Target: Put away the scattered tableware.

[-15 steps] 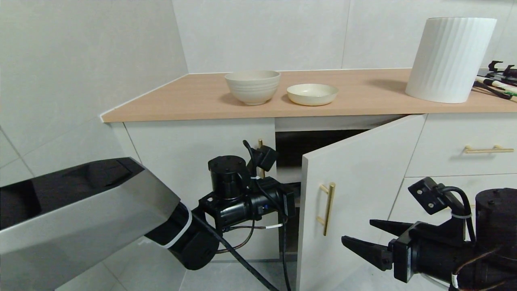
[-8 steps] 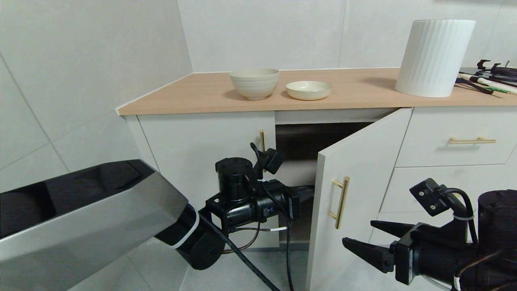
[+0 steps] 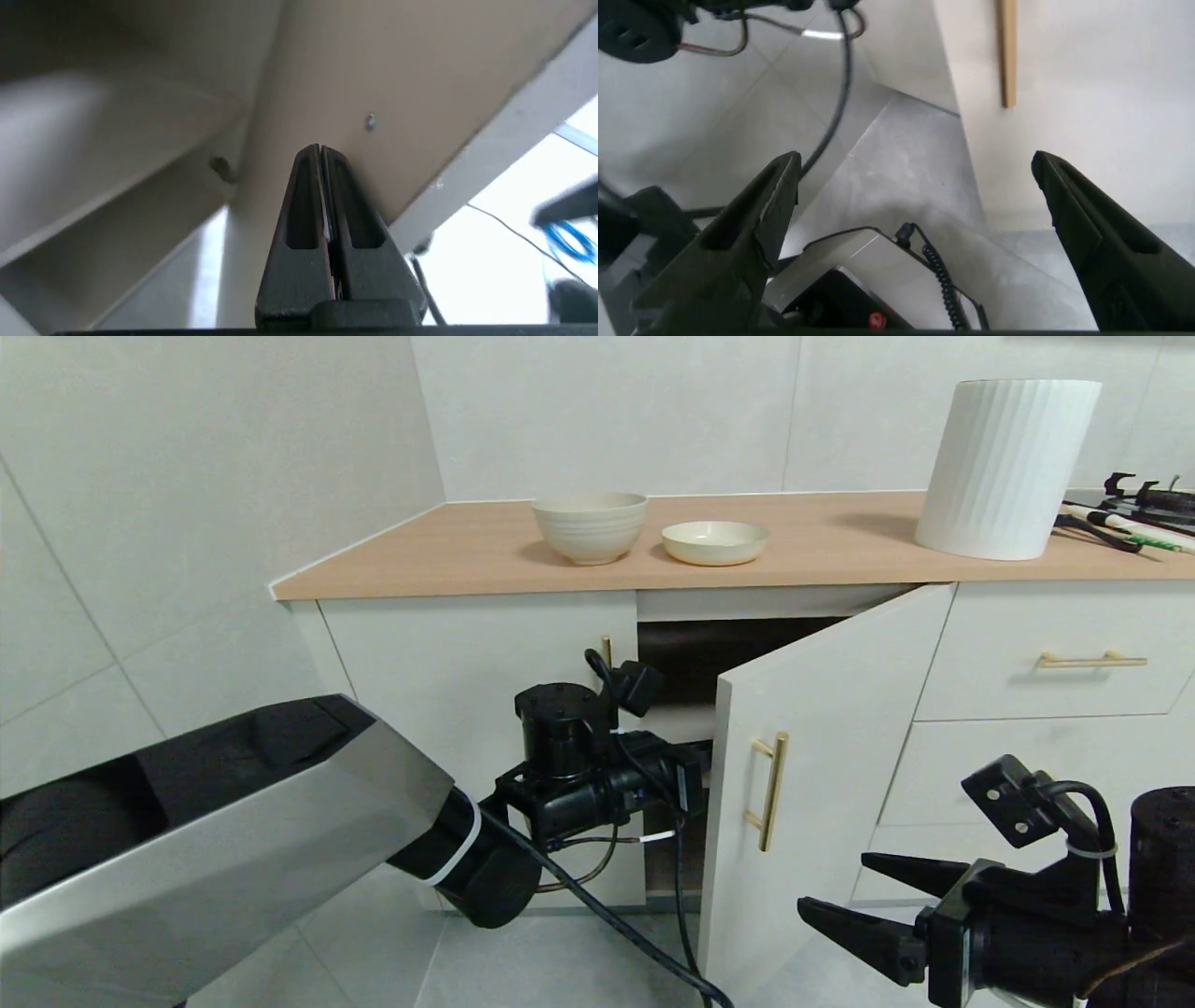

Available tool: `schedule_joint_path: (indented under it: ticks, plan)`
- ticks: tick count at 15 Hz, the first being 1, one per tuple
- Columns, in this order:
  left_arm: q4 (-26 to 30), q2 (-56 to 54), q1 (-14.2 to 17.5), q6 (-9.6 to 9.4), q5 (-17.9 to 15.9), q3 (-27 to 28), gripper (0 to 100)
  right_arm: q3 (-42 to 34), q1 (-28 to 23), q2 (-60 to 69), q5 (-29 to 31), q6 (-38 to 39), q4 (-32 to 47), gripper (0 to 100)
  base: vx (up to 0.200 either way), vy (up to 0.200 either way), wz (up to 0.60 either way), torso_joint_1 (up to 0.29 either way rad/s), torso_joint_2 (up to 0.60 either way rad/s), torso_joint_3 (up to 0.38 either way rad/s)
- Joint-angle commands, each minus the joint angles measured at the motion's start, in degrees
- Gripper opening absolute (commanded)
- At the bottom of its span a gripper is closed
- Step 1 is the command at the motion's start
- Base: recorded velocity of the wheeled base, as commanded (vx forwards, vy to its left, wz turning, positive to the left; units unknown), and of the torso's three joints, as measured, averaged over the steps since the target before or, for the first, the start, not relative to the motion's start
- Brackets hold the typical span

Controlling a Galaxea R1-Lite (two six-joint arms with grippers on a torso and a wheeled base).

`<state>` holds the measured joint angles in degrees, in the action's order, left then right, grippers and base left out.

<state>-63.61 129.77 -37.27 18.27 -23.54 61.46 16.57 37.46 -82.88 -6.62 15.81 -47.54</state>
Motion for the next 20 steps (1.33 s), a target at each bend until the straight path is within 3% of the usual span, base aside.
schedule_joint_path:
  ticks: [1, 3, 5, 6, 8, 10, 15, 17, 18, 20]
  plan:
    - [-0.46, 0.13, -1.14, 0.01, 1.39, 0.76, 0, -0.4, 0.07, 0.79, -0.06, 0.01, -0.01, 100, 0.0, 0.0, 0.0, 0.0, 0.0, 0.0]
    - [-1.52, -0.04, -3.16, 0.01, 2.45, 0.59, 0, -0.4, 1.21, 2.64, -0.94, 0.36, -0.01, 100, 0.0, 0.0, 0.0, 0.0, 0.0, 0.0]
    - [-3.54, -1.8, -8.26, 0.62, 1.66, -0.47, 0, -1.19, 6.66, 6.07, -1.99, 0.45, -0.01, 100, 0.0, 0.0, 0.0, 0.0, 0.0, 0.0]
    - [-3.8, -4.17, -11.69, 2.47, -2.21, -4.78, 0, -2.15, 7.89, 8.62, -3.75, 0.36, -0.09, 100, 0.0, 0.0, 0.0, 0.0, 0.0, 0.0]
    - [-7.14, -8.3, -13.18, 3.35, -15.31, -13.3, 0, -2.77, 8.51, 14.42, -10.78, 0.27, 1.22, 100, 0.0, 0.0, 0.0, 0.0, 0.0, 0.0]
    - [-9.95, -7.86, -10.72, 3.26, -12.32, -13.13, 0, -2.07, 8.33, 15.56, -11.13, -0.08, 4.04, 100, 0.0, 0.0, 0.0, 0.0, 0.0, 0.0]
    - [-7.93, -9.71, -1.93, 1.15, -11.88, -14.09, 0, -0.48, 6.66, 13.89, -8.85, 0.01, 4.39, 100, 0.0, 0.0, 0.0, 0.0, 0.0, 0.0]
    - [-0.46, -16.3, 3.25, -1.14, -11.88, -17.78, 0, 4.35, 4.37, 9.23, 0.2, 0.1, 10.98, 100, 0.0, 0.0, 0.0, 0.0, 0.0, 0.0]
    - [1.38, -18.06, 4.13, -1.93, -11.88, -18.75, 0, 5.05, 4.37, 8.88, 1.17, 0.36, 12.12, 100, 0.0, 0.0, 0.0, 0.0, 0.0, 0.0]
    - [10.96, -27.29, 9.84, -5.88, -11.88, -22.97, 0, 7.08, 3.58, 8.26, 3.02, 0.36, 14.67, 100, 0.0, 0.0, 0.0, 0.0, 0.0, 0.0]
